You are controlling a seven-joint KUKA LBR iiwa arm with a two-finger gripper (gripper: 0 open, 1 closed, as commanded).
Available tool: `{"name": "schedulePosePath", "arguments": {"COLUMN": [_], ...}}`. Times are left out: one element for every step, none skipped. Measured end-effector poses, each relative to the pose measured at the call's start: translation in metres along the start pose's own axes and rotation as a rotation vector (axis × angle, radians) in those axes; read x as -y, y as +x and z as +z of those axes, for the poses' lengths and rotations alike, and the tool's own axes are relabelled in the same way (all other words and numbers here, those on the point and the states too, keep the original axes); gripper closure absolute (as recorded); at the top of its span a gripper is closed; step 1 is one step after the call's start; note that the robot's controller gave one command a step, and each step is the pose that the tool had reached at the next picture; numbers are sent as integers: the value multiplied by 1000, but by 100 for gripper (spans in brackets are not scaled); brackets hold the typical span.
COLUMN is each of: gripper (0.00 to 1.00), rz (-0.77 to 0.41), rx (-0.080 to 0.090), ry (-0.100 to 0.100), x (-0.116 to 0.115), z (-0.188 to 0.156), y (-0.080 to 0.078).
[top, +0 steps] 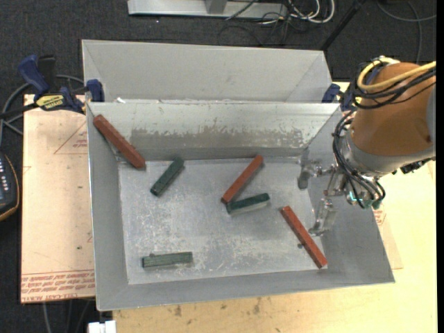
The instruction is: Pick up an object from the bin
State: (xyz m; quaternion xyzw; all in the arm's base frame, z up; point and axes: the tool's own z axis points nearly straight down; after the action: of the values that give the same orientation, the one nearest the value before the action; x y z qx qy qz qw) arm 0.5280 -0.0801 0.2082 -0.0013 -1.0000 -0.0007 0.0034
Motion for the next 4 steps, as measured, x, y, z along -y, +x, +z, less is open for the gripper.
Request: {"name": "schedulePosePath", "arguments": {"gripper": [0, 0, 100, 0], "rz": [5, 100, 103, 103], "rx": [10, 13, 16, 9], "ry": [-1, -2, 0, 1], "x": [-36, -85, -82, -82], "z": [138, 136, 133, 136], "y": [-28, -79, -79, -77]}}
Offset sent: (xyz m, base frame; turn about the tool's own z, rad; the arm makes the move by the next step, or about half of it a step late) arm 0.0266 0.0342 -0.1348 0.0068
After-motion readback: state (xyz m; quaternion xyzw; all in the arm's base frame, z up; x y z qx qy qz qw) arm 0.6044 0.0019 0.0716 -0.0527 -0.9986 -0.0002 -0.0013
